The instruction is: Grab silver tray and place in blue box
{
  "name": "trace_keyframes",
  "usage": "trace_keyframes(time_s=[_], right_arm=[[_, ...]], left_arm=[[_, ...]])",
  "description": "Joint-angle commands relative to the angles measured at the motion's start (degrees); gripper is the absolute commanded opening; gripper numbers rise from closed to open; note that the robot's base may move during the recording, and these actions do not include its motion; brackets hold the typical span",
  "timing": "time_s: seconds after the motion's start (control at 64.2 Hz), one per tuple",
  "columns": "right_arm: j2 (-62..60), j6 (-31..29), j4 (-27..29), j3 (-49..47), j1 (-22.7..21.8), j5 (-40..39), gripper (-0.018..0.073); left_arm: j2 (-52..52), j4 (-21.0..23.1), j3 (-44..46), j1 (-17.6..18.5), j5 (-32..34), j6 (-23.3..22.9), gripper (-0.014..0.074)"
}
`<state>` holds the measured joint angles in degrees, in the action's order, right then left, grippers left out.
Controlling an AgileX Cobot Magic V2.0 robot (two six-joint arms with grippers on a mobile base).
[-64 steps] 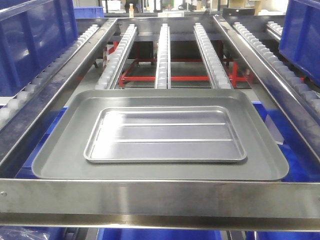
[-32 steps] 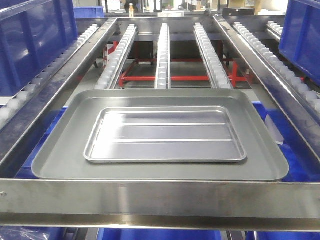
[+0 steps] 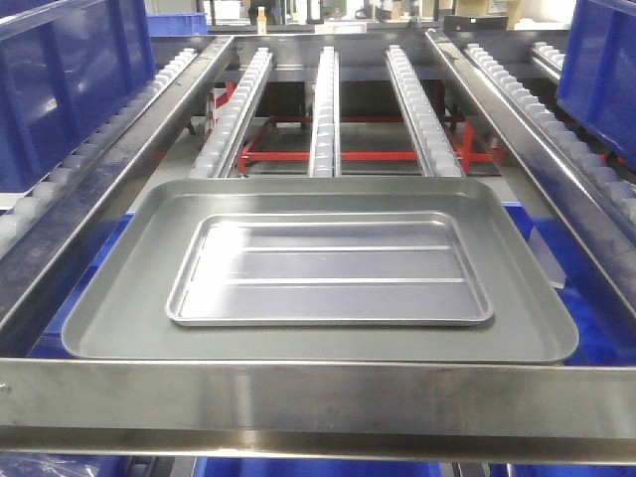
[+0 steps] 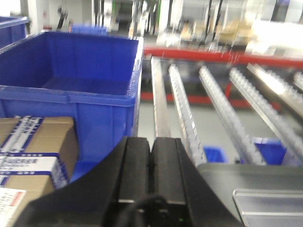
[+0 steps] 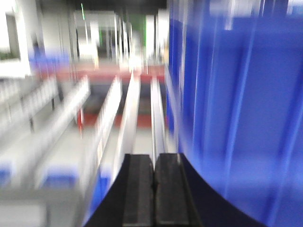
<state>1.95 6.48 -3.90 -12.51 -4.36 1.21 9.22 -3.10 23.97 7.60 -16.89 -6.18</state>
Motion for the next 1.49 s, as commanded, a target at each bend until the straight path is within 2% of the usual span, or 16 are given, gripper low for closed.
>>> trace_keyframes(time_s=[0.0,0.078,0.187,0.249,0.405,0.498,0.592,0.716,0.763,0.872,0.981,1.074,1.152,1.292,1.37,1.479], right_arm=[[5.01,-0.55,0.05,-8.70,0.08,-3.60,0.0103],[10.21,-0.47,0.10,-14.69,0.20,-1.21,0.0185],[17.20,-0.47,0.10,-21.28,1.49,2.42,0.0321],[20.75,-0.47,0.17,-23.76,3.02,5.16,0.0372],[29.51,-0.47,3.90,-27.28,11.47,8.63,0.0418],[35.08,-0.47,4.76,-27.67,19.08,8.43,0.0416],[39.98,-0.53,4.67,-27.67,26.33,8.22,0.0416],[46.73,-0.53,4.74,-28.97,30.31,8.44,0.0416],[49.91,-0.53,4.74,-30.36,30.85,10.61,0.0416],[57.89,-0.31,4.74,-35.57,30.54,19.49,0.0416],[65.40,3.30,4.74,-41.38,29.16,27.64,0.0416],[69.68,4.50,4.68,-45.64,28.16,30.35,0.0426],[72.72,5.69,4.68,-48.51,26.98,32.43,0.0475],[77.79,7.13,4.68,-52.68,24.74,35.75,0.0624],[80.56,7.13,4.68,-53.85,24.32,36.26,0.0622],[83.49,8.43,4.68,-54.20,24.21,36.26,0.0622]], left_arm=[[7.09,-0.48,8.02,0.39,-1.40,0.02,-0.0025],[12.90,-0.48,12.98,0.94,-2.96,0.02,0.0069],[20.08,-0.48,17.68,4.73,-3.20,0.02,0.0230],[23.86,-0.48,19.21,6.97,-3.32,0.02,0.0274],[33.70,0.88,21.55,13.29,-3.69,0.02,0.0277],[39.21,4.98,22.76,17.84,-3.69,0.02,0.0277],[44.75,5.01,24.35,22.38,-3.41,0.02,0.0277],[50.87,5.99,26.89,25.46,-4.08,0.02,0.0277],[53.04,7.32,28.66,25.46,-6.44,0.02,0.0277],[57.73,7.11,33.70,25.35,-12.07,0.02,0.0277],[63.02,6.44,39.33,25.35,-16.66,0.02,0.0292],[67.43,6.35,43.13,25.35,-19.81,-0.09,0.0328],[71.05,6.12,45.63,25.35,-21.64,-1.19,0.0337],[77.97,0.54,49.48,25.35,-25.12,-8.74,0.0337],[81.18,-3.29,51.18,25.35,-26.73,-14.38,0.0337],[84.59,-3.87,52.93,25.35,-26.83,-18.90,0.0337]])
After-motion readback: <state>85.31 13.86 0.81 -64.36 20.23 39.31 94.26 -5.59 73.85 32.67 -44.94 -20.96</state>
